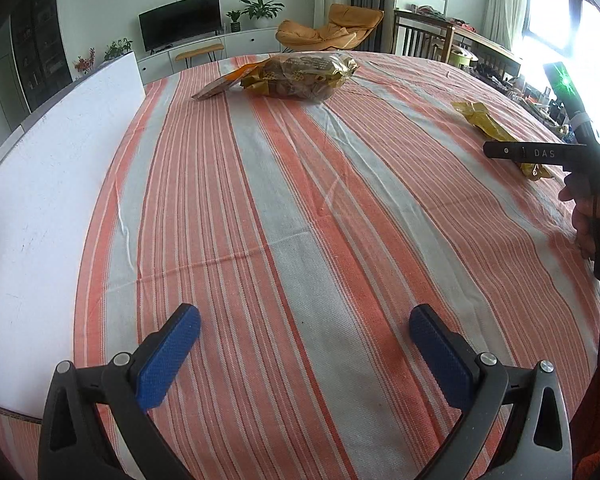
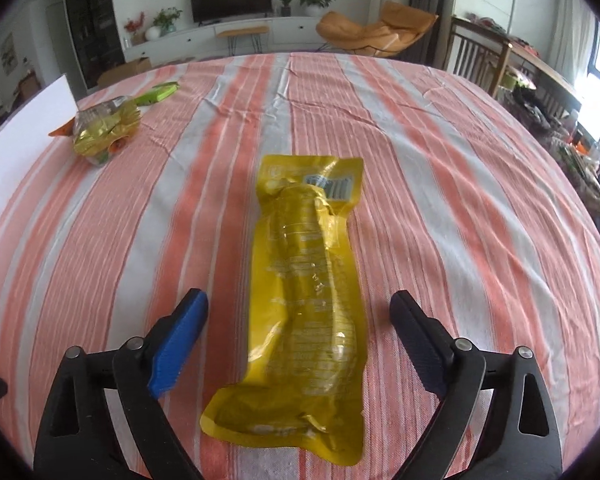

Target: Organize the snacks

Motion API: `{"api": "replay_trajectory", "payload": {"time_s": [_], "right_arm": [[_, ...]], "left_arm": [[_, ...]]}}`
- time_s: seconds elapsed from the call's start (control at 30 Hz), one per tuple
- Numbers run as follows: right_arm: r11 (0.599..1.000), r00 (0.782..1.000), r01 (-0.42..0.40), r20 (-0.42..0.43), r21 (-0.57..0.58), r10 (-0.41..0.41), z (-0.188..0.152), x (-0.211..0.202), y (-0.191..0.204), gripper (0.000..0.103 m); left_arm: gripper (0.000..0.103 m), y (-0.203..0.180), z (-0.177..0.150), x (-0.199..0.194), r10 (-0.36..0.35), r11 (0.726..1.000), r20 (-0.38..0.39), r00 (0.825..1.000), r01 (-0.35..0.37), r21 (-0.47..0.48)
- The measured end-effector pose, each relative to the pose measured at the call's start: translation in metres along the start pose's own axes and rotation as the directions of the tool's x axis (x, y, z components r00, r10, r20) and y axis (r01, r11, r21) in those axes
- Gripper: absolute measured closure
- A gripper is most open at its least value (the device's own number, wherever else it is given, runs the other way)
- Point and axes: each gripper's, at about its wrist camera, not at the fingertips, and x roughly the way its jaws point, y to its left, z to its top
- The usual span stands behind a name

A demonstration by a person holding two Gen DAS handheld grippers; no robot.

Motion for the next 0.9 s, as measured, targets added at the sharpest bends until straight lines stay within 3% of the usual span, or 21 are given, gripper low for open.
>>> {"api": "replay_trajectory", "payload": {"time_s": [0.57, 0.7, 0.77, 0.83, 0.9], "right_arm": [[1.0, 1.0, -0.001, 0.0, 0.002, 0.001, -0.001, 0.002, -0.001, 0.008], [1.0, 1.0, -0.002, 0.0, 0.002, 0.002, -0.001, 0.002, -0.001, 0.007], [1.0, 1.0, -0.002, 0.0, 0.002, 0.002, -0.001, 0.003, -0.001, 0.007], [1.0, 1.0, -0.002, 0.0, 0.002, 0.002, -0.001, 0.003, -0.002, 0.007], [1.0, 1.0, -0.002, 0.0, 0.003, 0.002, -0.001, 0.003, -0.002, 0.007]], "left_arm": [[0.0, 0.0, 0.0, 0.001, 0.0, 1.0, -0.004, 1.0, 0.0, 0.0], [0.0, 0.001, 0.009, 0.003, 0.001, 0.998, -0.07, 0.998, -0.005, -0.056], [0.001, 0.005, 0.022, 0.004, -0.099, 0.987, -0.083, 0.992, 0.088, -0.131], [0.0, 0.011, 0.052, 0.005, -0.227, 0.95, -0.073, 0.971, 0.204, -0.238], [0.001, 0.014, 0.094, 0.004, -0.255, 0.931, -0.032, 0.966, 0.236, -0.279]]}}
